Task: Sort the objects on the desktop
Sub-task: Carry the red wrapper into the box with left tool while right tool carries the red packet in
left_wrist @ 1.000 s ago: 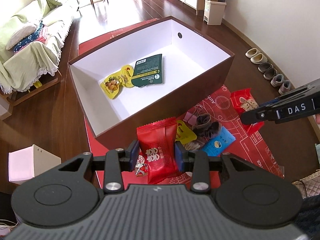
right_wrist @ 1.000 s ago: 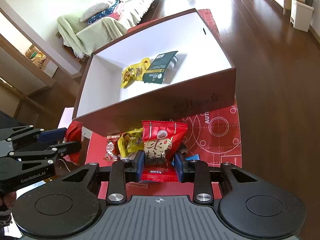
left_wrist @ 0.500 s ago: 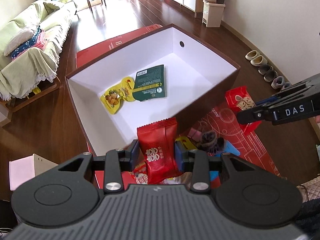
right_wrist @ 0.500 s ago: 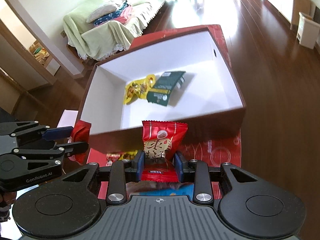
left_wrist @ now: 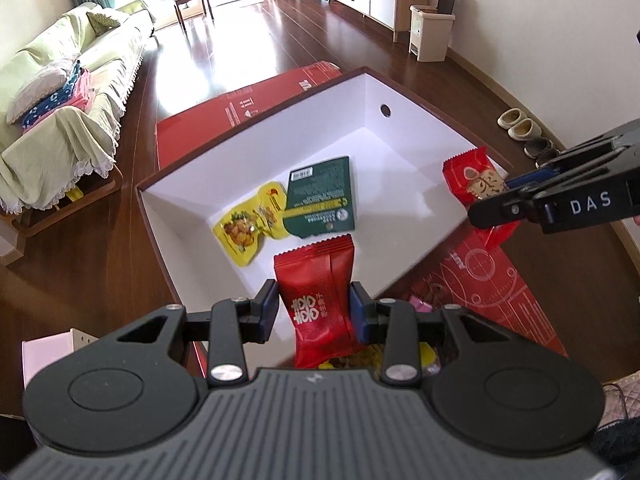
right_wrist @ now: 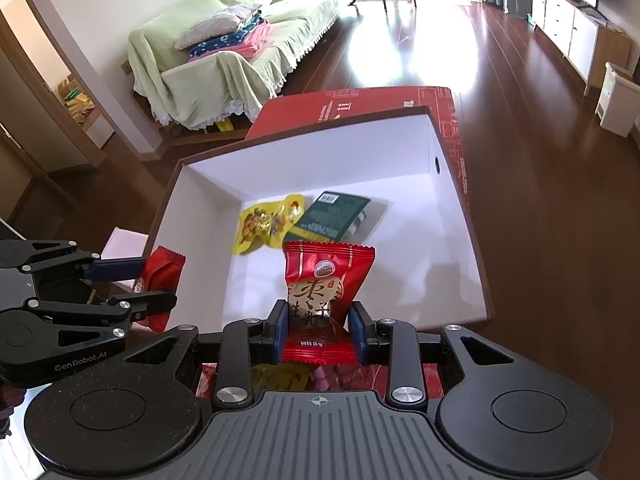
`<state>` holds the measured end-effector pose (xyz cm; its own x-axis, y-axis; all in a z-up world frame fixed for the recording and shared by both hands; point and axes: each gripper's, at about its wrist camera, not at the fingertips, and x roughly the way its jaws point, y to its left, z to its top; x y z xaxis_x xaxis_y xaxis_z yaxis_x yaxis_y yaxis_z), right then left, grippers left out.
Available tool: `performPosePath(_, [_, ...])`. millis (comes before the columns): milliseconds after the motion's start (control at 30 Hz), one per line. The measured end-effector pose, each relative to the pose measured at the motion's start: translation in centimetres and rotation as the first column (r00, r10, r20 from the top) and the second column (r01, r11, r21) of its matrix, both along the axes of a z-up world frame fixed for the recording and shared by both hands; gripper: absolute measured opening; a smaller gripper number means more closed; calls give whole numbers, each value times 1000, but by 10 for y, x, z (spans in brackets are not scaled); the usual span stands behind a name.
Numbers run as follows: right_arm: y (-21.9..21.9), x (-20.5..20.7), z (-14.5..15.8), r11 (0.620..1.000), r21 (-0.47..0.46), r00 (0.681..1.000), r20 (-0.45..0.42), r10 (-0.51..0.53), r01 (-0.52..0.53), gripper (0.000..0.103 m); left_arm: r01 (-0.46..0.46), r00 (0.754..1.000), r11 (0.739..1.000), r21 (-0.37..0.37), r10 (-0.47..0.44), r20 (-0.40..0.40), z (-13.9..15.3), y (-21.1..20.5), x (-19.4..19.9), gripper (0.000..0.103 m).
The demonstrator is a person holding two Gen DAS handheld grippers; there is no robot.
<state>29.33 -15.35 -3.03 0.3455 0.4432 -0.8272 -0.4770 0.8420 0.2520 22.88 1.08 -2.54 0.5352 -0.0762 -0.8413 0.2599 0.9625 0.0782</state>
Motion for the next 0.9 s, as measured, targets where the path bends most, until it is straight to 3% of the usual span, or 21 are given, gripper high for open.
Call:
performPosePath(500, [18, 46, -22, 998, -55, 1000, 11, 9, -8, 31, -11, 1000, 1000, 0, 11, -6, -16, 4, 54, 32])
performPosePath(900, [29, 67, -64, 995, -100, 998, -57, -6, 1, 31, -57, 996, 997, -53, 54, -69, -51, 21, 81, 32])
